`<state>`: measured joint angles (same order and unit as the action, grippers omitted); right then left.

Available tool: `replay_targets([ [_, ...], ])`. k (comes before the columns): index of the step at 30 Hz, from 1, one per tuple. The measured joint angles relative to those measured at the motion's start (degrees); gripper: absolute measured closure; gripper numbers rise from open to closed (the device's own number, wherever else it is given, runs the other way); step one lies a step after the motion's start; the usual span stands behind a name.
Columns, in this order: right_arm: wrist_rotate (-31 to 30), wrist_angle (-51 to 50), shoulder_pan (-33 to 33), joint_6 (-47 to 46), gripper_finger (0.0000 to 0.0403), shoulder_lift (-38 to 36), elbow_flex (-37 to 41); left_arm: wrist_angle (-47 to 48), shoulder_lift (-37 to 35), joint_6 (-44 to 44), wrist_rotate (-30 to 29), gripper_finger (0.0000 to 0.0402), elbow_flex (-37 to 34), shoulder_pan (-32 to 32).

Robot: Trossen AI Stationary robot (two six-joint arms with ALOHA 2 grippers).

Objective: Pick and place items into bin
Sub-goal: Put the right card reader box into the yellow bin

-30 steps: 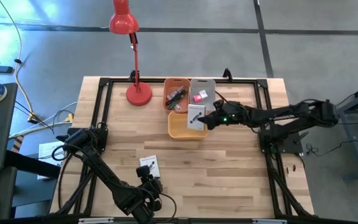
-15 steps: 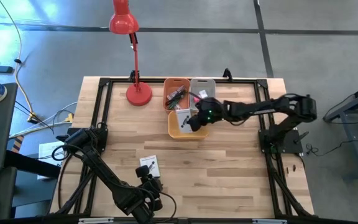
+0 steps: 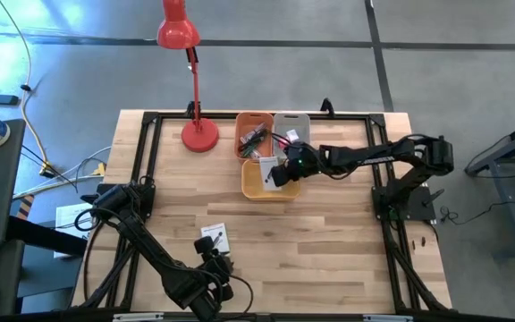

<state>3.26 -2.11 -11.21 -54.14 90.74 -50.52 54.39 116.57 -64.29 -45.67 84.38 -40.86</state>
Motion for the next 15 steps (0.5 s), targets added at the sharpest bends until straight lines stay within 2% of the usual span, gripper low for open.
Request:
replay_targets([
  [15,0.0,-3.7,0.1,-3.6,0.0305,0.0,0.0,1.1,0.0,-0.1,0.0,0.0252,0.0,0.0],
])
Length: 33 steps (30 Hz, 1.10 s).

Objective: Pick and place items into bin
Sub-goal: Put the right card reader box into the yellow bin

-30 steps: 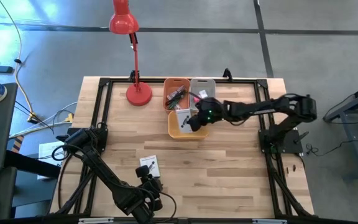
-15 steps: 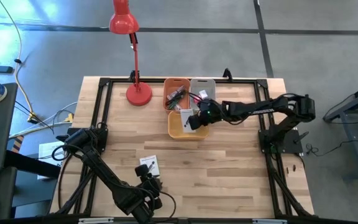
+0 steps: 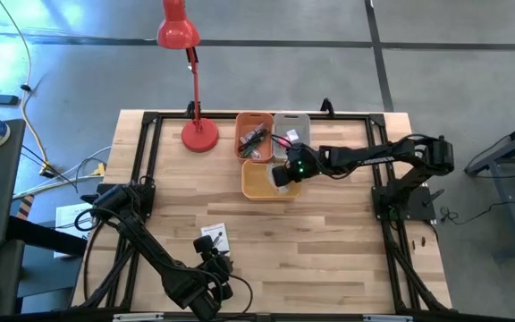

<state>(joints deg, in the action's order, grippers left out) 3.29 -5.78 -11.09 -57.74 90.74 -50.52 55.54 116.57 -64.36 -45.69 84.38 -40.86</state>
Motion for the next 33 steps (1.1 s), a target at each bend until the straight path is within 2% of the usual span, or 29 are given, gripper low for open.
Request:
replay_targets([
  [12,-0.4,-1.3,-0.2,2.7,0.0299,0.0,0.0,-0.1,0.0,-0.1,0.0,0.0252,0.0,0.0],
  [19,0.0,-3.0,-0.3,6.5,0.0321,0.0,0.0,-0.2,0.0,-0.1,0.0,0.0252,0.0,0.0],
  [28,3.8,-3.0,-1.3,12.5,0.0365,0.0,0.0,-0.2,0.0,-0.1,0.0,0.0252,0.0,0.0],
  [33,6.4,-3.8,-1.3,18.0,0.0362,0.0,-1.2,-0.1,0.0,-0.1,0.0,0.0252,0.0,0.0],
])
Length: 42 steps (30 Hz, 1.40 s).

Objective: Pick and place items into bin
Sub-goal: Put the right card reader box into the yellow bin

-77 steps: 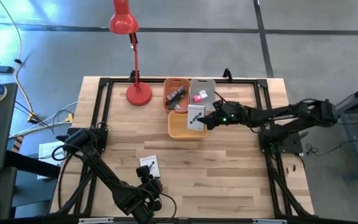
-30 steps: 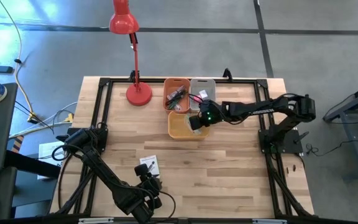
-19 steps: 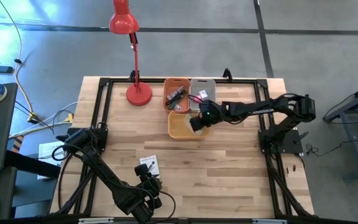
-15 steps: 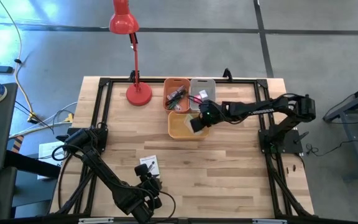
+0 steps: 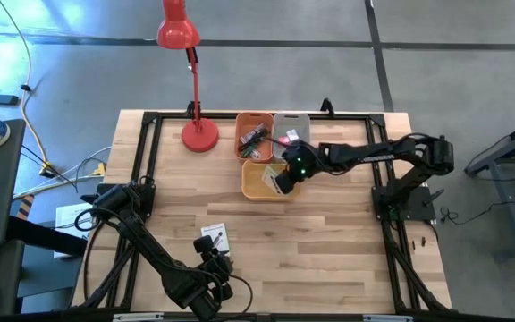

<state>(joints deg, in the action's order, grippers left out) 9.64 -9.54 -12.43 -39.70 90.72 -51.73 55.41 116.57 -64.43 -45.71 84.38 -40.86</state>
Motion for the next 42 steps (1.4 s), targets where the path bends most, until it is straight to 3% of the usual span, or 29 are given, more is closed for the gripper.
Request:
replay_targets([
  [9,0.4,-10.7,-0.4,10.4,0.036,0.0,-8.3,0.0,0.0,-0.4,-0.5,0.0252,0.0,0.0],
  [15,4.5,-15.8,-1.8,13.5,0.0359,2.1,-10.9,-0.3,0.0,-0.6,-0.8,0.0252,0.0,0.0],
  [23,8.9,-16.4,-1.8,20.4,0.0362,7.8,-13.2,-1.8,0.0,-0.7,-0.9,0.0252,0.0,0.0],
  [31,9.2,-20.2,-2.0,27.7,0.0357,10.5,-17.6,-1.9,0.0,-0.7,0.1,0.0252,0.0,0.0],
  [42,10.3,-21.9,-2.3,30.9,0.0354,14.2,-20.8,-1.7,0.0,-0.7,0.0,0.0252,0.0,0.0],
])
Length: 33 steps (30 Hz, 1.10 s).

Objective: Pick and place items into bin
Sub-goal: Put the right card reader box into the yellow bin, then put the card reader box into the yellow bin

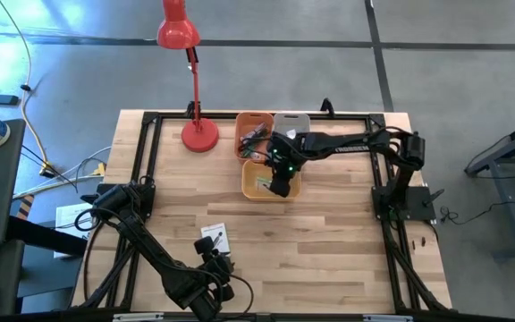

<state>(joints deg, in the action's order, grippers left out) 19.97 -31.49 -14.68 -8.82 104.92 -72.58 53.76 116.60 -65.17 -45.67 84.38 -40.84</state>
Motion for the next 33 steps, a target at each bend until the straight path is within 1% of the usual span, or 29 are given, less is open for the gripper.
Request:
replay_targets([
  [5,-2.2,-1.1,-0.9,1.1,0.0351,0.0,0.0,0.1,0.0,0.0,0.0,0.0252,0.0,0.0],
  [10,-6.9,-2.4,-1.1,2.9,0.0342,-0.2,0.0,0.2,0.0,0.0,0.0,0.0252,0.0,0.0],
  [13,-8.5,-3.6,-1.0,5.3,0.0323,-0.2,-0.8,0.3,0.0,0.1,0.0,0.0252,0.0,0.4],
  [17,-10.7,-3.8,-1.0,7.3,0.0283,-0.2,-3.1,0.2,0.0,0.3,0.0,0.0252,0.0,1.2],
  [20,-10.4,-4.1,-1.1,8.8,0.0255,-0.2,-4.7,0.3,0.0,0.3,0.0,0.0252,0.0,1.3],
  [23,-10.4,-4.5,-1.0,10.3,0.0238,-0.2,-5.8,0.2,0.0,0.3,0.0,0.0252,0.0,1.3],
  [29,-11.0,-4.7,-1.0,11.8,0.0236,-0.2,-7.8,0.4,0.0,0.4,0.0,0.0252,0.0,1.2],
  [33,-8.9,-6.9,-0.1,11.9,0.0236,-0.2,-11.2,0.7,-0.3,1.4,0.9,0.0252,0.0,1.1],
])
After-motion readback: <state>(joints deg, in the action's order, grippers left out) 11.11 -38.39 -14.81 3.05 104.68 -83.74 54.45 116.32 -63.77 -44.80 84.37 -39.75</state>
